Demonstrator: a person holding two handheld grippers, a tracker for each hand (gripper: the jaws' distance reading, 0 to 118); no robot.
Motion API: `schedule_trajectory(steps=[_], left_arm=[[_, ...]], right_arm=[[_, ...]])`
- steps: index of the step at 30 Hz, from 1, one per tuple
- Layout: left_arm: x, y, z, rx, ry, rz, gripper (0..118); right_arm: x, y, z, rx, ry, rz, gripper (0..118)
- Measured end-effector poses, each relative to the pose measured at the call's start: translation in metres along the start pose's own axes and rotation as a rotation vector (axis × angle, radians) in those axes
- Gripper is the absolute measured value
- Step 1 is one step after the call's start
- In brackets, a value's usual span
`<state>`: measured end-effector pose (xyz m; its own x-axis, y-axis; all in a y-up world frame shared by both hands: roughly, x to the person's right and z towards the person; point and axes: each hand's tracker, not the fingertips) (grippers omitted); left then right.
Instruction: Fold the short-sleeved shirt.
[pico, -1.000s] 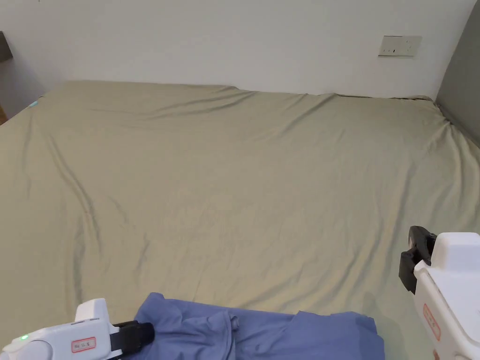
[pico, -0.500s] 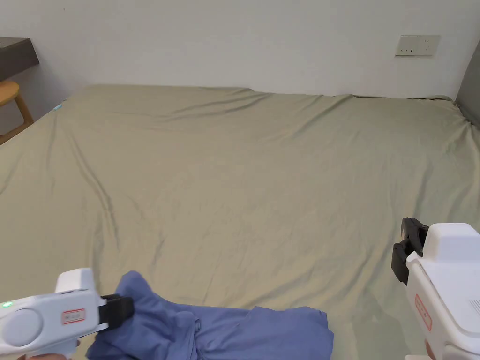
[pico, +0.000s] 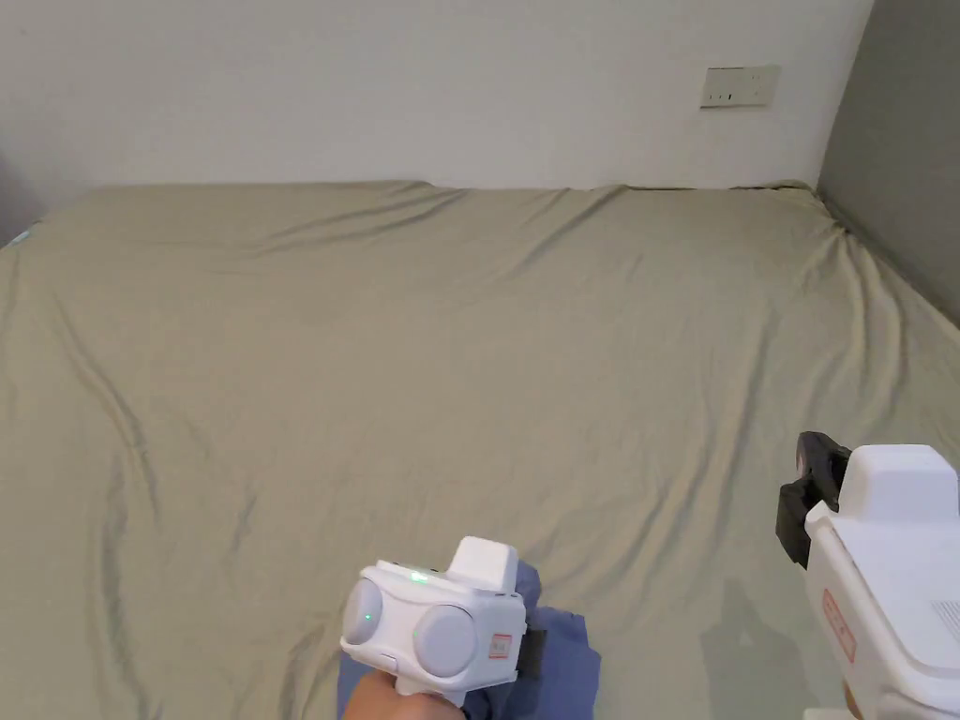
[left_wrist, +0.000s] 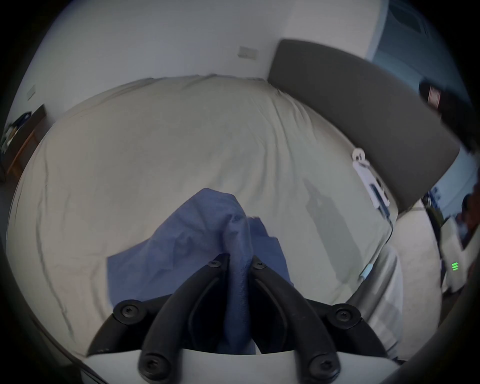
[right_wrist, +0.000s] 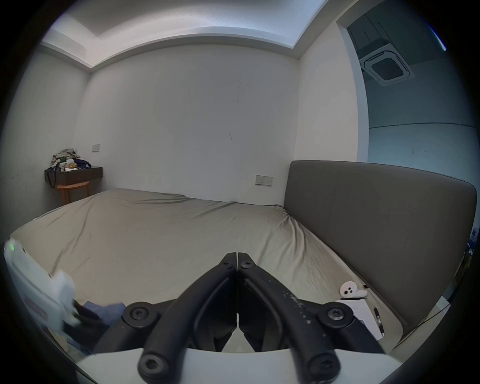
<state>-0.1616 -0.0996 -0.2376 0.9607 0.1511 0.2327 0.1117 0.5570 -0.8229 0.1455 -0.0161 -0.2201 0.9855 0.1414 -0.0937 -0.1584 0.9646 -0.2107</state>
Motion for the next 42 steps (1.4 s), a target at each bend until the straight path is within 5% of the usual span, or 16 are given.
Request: schedule_trajectory(steps=[4, 6, 7, 14, 17, 18, 19, 20, 21, 23, 30, 37, 42], left_arm=[[0.093, -0.009, -0.079, -0.042, 0.014, -0.043, 36], [0.114, -0.015, -0.081, -0.065, -0.055, -0.014, 87], [0.093, -0.017, -0.079, -0.043, -0.087, -0.004, 99], [0.079, -0.009, -0.009, 0.278, -0.109, 0.026, 105], [0.055, -0.008, 0.021, 0.434, -0.052, 0.049, 100], [0.052, -0.009, 0.028, 0.531, -0.019, 0.07, 87], [0.041, -0.007, 0.032, 0.559, 0.025, 0.079, 71], [0.038, -0.009, 0.032, 0.572, 0.071, 0.084, 43], [0.036, -0.012, 0.031, 0.579, 0.111, 0.085, 2], [0.025, -0.014, 0.019, 0.537, 0.194, 0.085, 0], [0.017, -0.045, -0.04, 0.354, 0.129, 0.115, 0], [0.071, -0.073, -0.082, 0.205, 0.005, 0.018, 0], [0.09, -0.09, -0.115, 0.216, 0.048, -0.02, 0]], right_arm=[[0.008, -0.003, 0.003, -0.009, -0.018, 0.005, 2], [0.009, -0.004, 0.005, -0.011, -0.021, 0.004, 2], [0.01, -0.004, 0.005, -0.011, -0.024, 0.005, 2], [0.011, -0.002, 0.006, -0.007, -0.028, -0.002, 2], [0.009, 0.0, 0.007, 0.001, -0.021, -0.007, 2], [0.008, 0.0, 0.007, 0.002, -0.018, -0.008, 2], [0.007, 0.001, 0.006, 0.002, -0.014, -0.008, 2], [0.006, 0.001, 0.006, 0.003, -0.011, -0.006, 2], [0.005, 0.001, 0.005, 0.004, -0.009, -0.005, 2], [0.003, 0.001, 0.004, 0.003, -0.001, -0.006, 2], [0.001, -0.003, 0.002, -0.008, 0.014, -0.009, 2], [0.014, -0.011, 0.0, -0.031, -0.011, -0.014, 2], [0.017, -0.017, 0.001, -0.048, -0.025, -0.021, 2]])
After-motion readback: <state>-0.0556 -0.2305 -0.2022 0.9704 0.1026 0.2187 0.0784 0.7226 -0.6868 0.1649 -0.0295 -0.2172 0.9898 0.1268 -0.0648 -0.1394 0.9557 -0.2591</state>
